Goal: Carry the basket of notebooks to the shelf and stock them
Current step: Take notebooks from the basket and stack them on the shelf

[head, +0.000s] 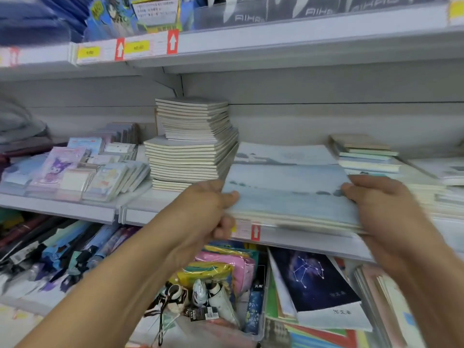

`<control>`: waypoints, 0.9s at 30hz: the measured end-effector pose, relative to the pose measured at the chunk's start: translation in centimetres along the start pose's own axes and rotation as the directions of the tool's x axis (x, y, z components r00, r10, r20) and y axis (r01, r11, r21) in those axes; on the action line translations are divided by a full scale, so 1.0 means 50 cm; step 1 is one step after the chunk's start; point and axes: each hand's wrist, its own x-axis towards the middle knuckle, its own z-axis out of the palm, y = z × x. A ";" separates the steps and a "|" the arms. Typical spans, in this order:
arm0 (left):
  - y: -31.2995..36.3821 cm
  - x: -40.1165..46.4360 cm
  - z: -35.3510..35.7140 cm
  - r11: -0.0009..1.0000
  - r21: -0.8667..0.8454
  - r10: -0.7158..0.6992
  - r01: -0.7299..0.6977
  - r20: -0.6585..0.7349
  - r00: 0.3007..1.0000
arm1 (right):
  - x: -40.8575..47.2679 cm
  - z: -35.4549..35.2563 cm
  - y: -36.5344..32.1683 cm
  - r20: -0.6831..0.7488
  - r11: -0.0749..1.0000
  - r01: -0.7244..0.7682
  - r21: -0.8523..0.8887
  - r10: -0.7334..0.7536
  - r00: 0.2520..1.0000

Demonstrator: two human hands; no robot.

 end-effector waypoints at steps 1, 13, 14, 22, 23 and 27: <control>-0.008 0.039 -0.003 0.999 0.036 0.034 -0.031 -0.075 0.997 | 0.020 0.020 0.019 -0.004 1.000 -0.020 -0.010 0.020 1.000; -0.057 0.293 -0.009 0.349 0.937 0.188 -0.017 -0.052 0.981 | 0.202 0.084 0.133 0.072 0.649 0.109 -0.753 -0.083 0.994; -0.063 0.302 -0.007 0.320 0.947 0.234 -0.010 -0.069 0.970 | 0.209 0.090 0.144 0.066 0.609 0.124 -0.784 -0.116 0.991; -0.082 0.312 -0.008 0.428 0.902 0.385 -0.057 -0.125 0.915 | 0.209 0.096 0.165 0.056 0.534 0.121 -0.837 -0.136 0.989; -0.078 0.302 -0.019 0.413 0.906 0.398 -0.092 -0.089 0.913 | 0.197 0.097 0.158 0.086 0.484 0.137 -0.864 -0.125 0.988; -0.087 0.160 -0.068 0.356 0.859 0.727 -0.367 -0.007 0.687 | 0.088 0.108 0.122 0.204 0.211 0.367 -0.906 -0.542 0.815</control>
